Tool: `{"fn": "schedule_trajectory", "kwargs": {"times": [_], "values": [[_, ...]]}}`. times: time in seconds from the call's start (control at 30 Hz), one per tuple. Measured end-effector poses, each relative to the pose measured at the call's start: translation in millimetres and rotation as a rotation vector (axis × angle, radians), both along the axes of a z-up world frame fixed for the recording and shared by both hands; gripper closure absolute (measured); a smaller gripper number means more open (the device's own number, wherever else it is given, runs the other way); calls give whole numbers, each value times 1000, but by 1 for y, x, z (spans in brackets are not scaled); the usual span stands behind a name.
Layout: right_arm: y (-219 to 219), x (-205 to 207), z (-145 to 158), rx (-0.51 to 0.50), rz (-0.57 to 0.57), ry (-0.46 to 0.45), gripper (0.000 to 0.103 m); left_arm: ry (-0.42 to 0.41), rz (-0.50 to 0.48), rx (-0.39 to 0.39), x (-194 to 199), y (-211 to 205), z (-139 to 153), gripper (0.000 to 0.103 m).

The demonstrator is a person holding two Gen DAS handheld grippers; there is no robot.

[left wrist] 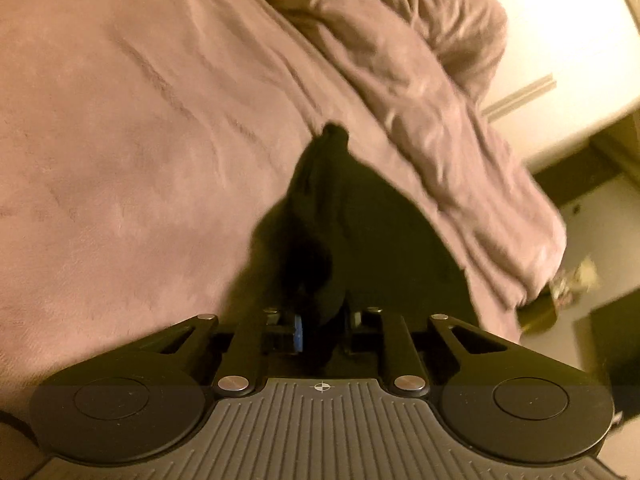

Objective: Fold small clothes

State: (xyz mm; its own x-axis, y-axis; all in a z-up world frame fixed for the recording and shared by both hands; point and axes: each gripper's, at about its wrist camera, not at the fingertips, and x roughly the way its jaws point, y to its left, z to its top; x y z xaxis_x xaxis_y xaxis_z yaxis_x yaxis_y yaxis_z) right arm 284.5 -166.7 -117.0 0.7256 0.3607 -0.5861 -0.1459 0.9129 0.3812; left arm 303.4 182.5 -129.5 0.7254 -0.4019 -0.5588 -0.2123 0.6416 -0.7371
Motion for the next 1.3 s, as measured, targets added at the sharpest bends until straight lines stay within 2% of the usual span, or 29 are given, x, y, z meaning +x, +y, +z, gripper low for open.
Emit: {"fn": "schedule_trajectory", "kwargs": {"times": [0.13, 0.27, 0.37, 0.4, 0.5, 0.63, 0.7, 0.8, 0.9, 1.0, 1.1, 1.17, 1.2, 1.27, 1.3], "values": [[-3, 6, -4, -148, -87, -34, 93, -12, 26, -33, 0, 5, 2, 88], [1, 2, -8, -221, -35, -29, 93, -21, 22, -34, 1, 4, 8, 89], [-8, -6, 2, -168, -68, -63, 93, -42, 14, -28, 2, 3, 15, 90], [-7, -8, 1, -179, -74, -76, 93, -45, 12, -22, 2, 2, 17, 90], [-3, 1, -12, -241, -4, 2, 93, -46, 13, -22, 4, 1, 21, 90], [-23, -12, 7, -205, -68, -79, 93, -67, -3, 0, 7, -5, 33, 90], [-40, -21, 12, -232, -134, -117, 88, -87, -22, 25, 11, -15, 44, 91], [-71, -31, 12, -215, -220, -116, 85, -144, -118, 79, 23, -54, 66, 91], [-105, -44, 13, -178, -310, -102, 81, -185, -275, 111, 34, -114, 78, 91], [-132, -57, 11, -162, -392, -96, 75, -217, -446, 130, 38, -182, 76, 91], [-155, -65, 6, -127, -439, -72, 72, -162, -568, 143, 36, -232, 54, 89], [-163, -64, 3, -105, -435, -58, 72, -81, -606, 178, 32, -245, 37, 88], [-165, -66, 3, -98, -432, -55, 72, -44, -619, 182, 27, -245, 30, 83], [-167, -62, 3, -79, -403, -49, 71, -54, -631, 185, 11, -235, 30, 78], [-167, -59, 3, -67, -385, -49, 70, -68, -633, 208, 1, -227, 33, 71]]}}
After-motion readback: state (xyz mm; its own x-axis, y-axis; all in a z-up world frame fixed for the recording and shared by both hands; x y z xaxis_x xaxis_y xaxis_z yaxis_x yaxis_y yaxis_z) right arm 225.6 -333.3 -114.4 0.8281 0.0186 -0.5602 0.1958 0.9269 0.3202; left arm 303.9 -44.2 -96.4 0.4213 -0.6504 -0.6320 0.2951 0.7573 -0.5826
